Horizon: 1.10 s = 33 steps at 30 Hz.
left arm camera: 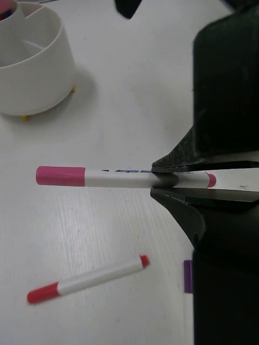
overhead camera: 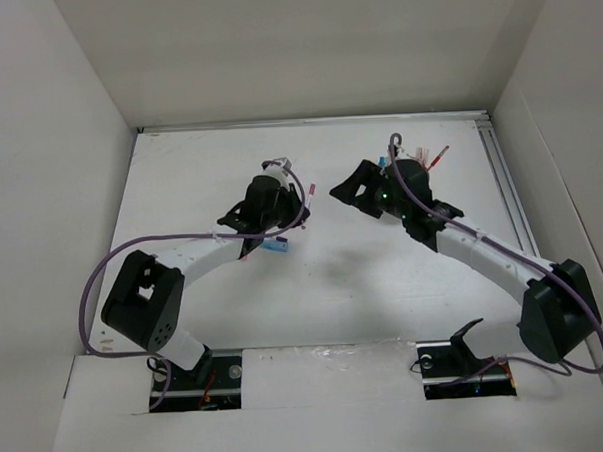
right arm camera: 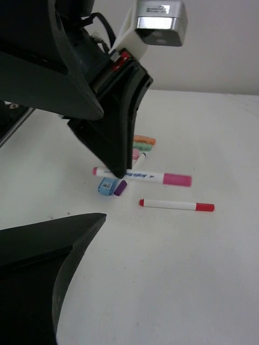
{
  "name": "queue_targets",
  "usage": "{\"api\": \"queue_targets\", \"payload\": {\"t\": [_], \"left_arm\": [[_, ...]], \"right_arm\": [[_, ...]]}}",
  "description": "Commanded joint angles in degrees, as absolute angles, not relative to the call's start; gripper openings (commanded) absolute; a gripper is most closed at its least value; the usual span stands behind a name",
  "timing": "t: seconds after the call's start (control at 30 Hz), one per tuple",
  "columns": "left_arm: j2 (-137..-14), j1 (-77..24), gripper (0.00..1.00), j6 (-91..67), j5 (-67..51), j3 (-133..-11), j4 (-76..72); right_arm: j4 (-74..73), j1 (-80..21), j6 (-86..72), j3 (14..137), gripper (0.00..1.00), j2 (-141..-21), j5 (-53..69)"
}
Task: Sort the stationery into containers
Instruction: Pick up the pen from the center of the board, then place the pen in the storage box.
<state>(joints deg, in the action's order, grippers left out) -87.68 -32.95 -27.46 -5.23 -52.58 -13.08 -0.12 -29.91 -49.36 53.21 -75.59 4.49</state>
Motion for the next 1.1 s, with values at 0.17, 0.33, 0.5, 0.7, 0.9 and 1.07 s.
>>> {"api": "queue_targets", "payload": {"t": [0.17,0.33,0.5,0.7,0.9,1.07], "left_arm": [[-84.4,-33.6,0.0,-26.9,-19.1,-48.7,-24.4],[-82.4,-33.6,0.0,-26.9,-21.1,-46.2,-28.5],[-82.9,-33.6,0.0,-26.9,-24.7,-45.1,-30.2],[-83.6,-34.1,0.01,-27.4,-25.3,-45.1,-30.9],[-82.9,-34.1,0.26,-26.9,-23.7,-45.1,-29.8],[-81.6,-34.1,0.47,-26.3,-22.5,-45.1,-29.3]], "right_arm": [[5.0,-29.4,-47.9,59.6,0.76,-84.9,7.7],[5.0,-28.9,-47.9,61.3,0.75,-88.0,8.3],[5.0,-28.9,-49.0,62.5,0.7,-91.0,10.8],[5.0,-28.4,-49.5,63.9,0.4,-93.1,13.4],[5.0,-27.9,-50.0,63.9,0.07,-93.1,13.5],[4.5,-25.3,-50.5,66.0,0.03,-91.1,10.9]]}}
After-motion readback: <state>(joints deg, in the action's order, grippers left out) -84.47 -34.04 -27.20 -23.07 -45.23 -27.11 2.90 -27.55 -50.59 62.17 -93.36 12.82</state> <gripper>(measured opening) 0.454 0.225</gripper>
